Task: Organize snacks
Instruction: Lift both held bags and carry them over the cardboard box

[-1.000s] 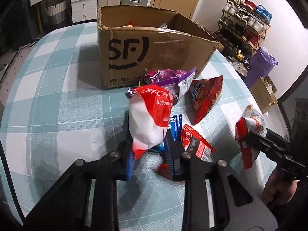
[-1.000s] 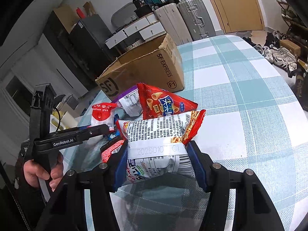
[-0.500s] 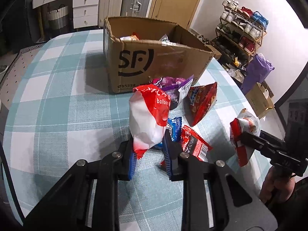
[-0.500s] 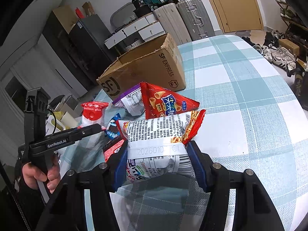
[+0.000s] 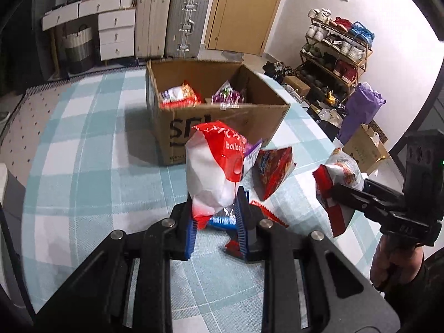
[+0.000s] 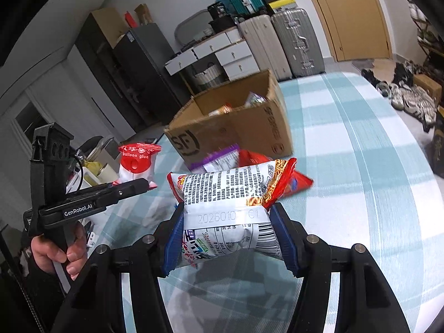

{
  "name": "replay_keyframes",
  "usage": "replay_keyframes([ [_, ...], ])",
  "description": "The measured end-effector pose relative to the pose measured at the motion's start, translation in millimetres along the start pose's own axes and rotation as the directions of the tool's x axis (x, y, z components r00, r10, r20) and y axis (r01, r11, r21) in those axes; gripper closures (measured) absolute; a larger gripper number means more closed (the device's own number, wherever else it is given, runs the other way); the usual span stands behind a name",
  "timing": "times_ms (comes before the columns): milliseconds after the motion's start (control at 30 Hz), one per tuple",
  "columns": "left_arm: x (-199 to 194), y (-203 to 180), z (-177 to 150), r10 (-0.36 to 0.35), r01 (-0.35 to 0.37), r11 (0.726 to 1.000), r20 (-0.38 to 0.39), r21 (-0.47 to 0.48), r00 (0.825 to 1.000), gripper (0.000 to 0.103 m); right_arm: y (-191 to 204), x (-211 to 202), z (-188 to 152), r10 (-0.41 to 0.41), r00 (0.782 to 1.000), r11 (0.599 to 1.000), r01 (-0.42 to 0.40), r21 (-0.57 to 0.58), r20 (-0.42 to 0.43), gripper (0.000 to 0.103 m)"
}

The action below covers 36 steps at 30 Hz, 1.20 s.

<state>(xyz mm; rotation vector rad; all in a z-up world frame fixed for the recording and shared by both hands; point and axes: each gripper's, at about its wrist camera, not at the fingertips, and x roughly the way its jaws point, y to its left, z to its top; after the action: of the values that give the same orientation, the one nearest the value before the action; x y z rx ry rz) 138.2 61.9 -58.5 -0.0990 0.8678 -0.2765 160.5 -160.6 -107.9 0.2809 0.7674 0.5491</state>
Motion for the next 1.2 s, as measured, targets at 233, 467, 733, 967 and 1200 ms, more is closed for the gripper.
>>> replay_keyframes([
  [233, -19, -6, 21, 0.004, -0.006, 0.999, 0.043, 0.039, 0.999, 0.082, 14, -4, 27, 0.012, 0.999, 1.0, -0.011, -0.028, 0.034, 0.043],
  [467, -28, -10, 39, -0.004, 0.002, 0.999, 0.059, 0.038, 0.998, 0.082, 28, -9, 55, 0.015, 0.998, 0.998, -0.011, -0.059, 0.068, 0.043],
  [733, -34, -16, 63, -0.011, 0.007, 0.998, 0.073, 0.058, 0.997, 0.082, 47, -11, 89, 0.0, 0.996, 0.988, 0.013, -0.155, 0.086, 0.043],
  [967, -34, -20, 88, -0.004, -0.002, 0.997, 0.086, 0.075, 0.996, 0.082, 51, -7, 119, -0.012, 0.995, 0.982, 0.031, -0.184, 0.102, 0.043],
  [1200, -23, -13, 115, -0.004, -0.001, 0.998, 0.082, 0.056, 0.997, 0.082, 55, 5, 151, -0.019, 0.994, 0.976, 0.043, -0.214, 0.111, 0.043],
])
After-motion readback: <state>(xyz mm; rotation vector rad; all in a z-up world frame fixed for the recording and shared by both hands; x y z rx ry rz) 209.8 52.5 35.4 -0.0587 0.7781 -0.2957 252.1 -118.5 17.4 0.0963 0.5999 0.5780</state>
